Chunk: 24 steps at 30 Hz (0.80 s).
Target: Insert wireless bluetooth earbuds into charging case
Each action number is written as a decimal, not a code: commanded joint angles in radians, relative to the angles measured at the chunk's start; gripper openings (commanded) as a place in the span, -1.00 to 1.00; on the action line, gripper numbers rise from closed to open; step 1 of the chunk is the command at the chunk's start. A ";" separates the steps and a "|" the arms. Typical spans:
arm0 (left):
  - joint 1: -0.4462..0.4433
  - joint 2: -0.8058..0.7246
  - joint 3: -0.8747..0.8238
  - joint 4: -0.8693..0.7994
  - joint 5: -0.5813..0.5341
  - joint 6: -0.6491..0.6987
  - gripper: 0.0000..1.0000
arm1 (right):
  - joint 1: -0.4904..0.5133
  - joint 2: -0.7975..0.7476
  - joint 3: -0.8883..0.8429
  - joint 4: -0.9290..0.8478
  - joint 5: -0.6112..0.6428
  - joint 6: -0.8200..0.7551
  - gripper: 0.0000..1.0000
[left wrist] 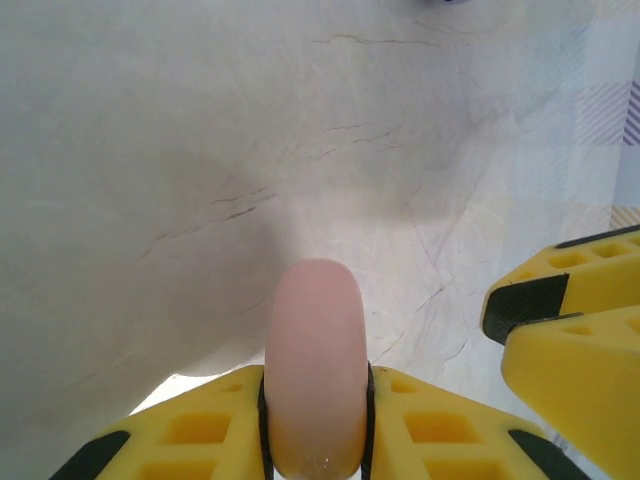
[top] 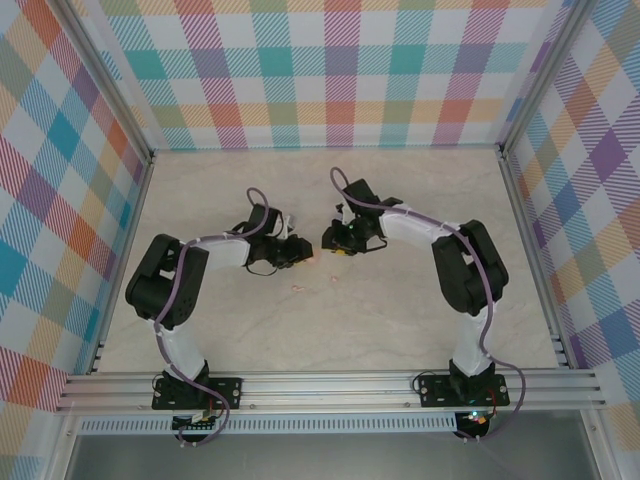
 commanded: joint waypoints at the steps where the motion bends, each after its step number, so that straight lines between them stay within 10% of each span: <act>1: -0.042 0.039 0.034 0.023 -0.056 -0.044 -0.52 | -0.027 -0.061 -0.055 0.023 -0.006 -0.026 -0.39; 12: -0.134 0.079 0.043 0.062 -0.146 -0.117 -0.58 | -0.057 -0.084 -0.153 0.072 -0.034 -0.025 -0.39; 24: -0.143 0.065 0.027 -0.023 -0.192 -0.072 -0.18 | -0.057 -0.060 -0.151 0.025 -0.011 -0.070 -0.40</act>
